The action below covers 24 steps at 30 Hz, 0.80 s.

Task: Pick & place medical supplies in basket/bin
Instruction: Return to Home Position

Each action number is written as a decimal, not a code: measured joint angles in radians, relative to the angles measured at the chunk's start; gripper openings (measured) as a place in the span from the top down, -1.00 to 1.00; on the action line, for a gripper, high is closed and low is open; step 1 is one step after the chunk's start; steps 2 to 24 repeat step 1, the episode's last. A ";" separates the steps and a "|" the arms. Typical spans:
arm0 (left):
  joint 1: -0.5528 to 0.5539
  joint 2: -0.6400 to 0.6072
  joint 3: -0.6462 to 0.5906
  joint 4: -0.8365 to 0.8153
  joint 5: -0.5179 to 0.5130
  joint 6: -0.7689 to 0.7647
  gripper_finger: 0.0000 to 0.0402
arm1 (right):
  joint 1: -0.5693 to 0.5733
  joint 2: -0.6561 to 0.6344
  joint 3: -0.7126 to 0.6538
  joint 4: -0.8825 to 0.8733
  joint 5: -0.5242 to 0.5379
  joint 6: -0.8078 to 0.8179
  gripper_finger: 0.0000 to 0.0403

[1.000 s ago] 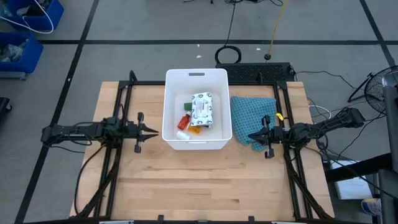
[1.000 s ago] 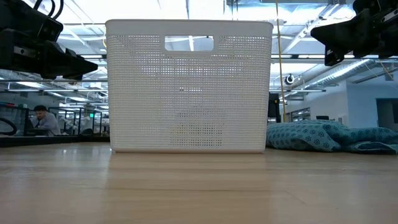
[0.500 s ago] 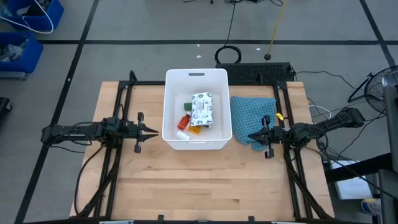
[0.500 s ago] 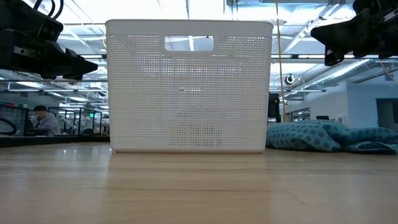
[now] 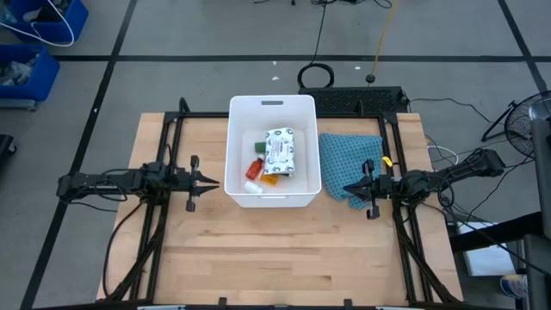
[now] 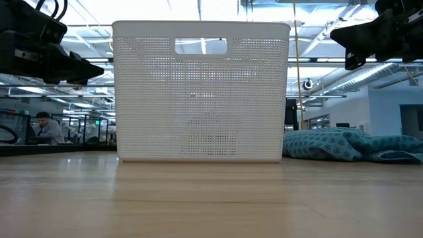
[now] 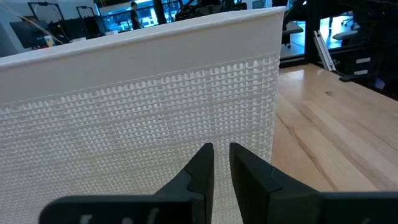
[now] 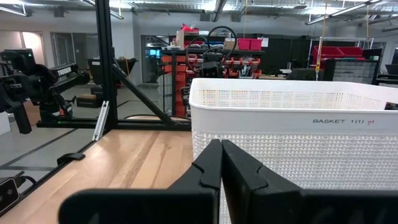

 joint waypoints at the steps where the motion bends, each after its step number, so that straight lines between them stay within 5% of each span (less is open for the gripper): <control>1: 0.000 0.000 0.000 0.000 0.000 -0.001 0.72 | 0.000 0.000 0.000 0.000 0.000 0.000 1.00; 24: 0.000 0.000 0.000 0.000 0.000 -0.001 0.72 | 0.000 0.000 0.000 0.000 0.000 0.000 1.00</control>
